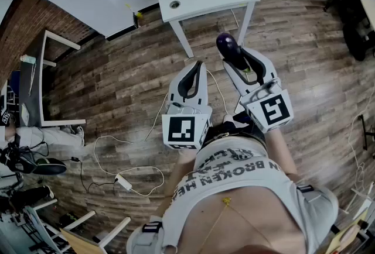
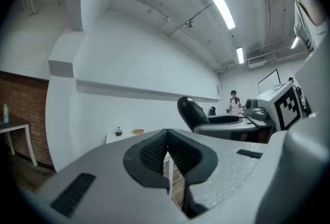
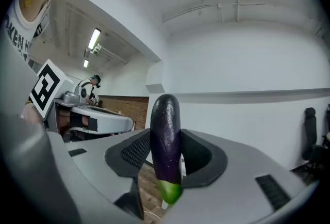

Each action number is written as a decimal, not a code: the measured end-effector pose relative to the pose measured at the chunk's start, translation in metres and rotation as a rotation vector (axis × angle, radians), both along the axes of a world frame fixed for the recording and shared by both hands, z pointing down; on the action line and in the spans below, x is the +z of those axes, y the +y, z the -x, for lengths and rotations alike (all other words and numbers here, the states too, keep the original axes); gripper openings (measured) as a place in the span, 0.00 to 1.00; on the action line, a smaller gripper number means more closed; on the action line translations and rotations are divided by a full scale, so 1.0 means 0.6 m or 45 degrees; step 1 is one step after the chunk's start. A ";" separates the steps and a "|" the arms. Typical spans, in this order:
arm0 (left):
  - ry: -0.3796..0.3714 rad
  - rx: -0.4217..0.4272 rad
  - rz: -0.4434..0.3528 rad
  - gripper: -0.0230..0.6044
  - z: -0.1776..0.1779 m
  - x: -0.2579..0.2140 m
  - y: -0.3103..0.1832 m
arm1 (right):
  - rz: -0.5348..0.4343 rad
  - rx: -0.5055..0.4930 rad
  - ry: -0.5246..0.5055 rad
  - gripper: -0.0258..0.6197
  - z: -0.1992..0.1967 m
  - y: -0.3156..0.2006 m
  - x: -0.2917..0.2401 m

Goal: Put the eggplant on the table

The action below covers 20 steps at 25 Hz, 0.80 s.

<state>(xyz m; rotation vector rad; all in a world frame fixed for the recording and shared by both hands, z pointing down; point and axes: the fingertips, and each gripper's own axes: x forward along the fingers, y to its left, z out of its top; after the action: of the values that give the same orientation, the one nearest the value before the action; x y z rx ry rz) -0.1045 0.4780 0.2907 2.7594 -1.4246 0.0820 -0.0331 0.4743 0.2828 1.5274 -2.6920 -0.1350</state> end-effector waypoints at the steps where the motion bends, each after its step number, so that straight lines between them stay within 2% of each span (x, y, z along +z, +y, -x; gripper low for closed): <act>1: 0.004 -0.003 -0.004 0.05 -0.001 -0.002 0.001 | -0.003 -0.006 -0.017 0.32 -0.002 0.002 -0.001; 4: 0.009 -0.015 -0.011 0.05 -0.005 -0.003 0.001 | 0.007 -0.003 -0.043 0.33 -0.015 0.006 -0.002; 12: 0.020 -0.066 0.030 0.05 -0.026 0.022 0.001 | 0.004 0.000 -0.017 0.33 -0.081 0.006 0.013; 20: 0.020 -0.079 0.058 0.05 -0.045 0.040 -0.031 | 0.010 0.007 -0.032 0.33 -0.102 -0.031 0.023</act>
<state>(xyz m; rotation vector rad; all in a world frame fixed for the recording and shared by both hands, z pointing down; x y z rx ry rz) -0.0774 0.4596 0.3147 2.6715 -1.4841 0.0898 0.0278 0.4554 0.2965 1.5443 -2.7042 -0.1057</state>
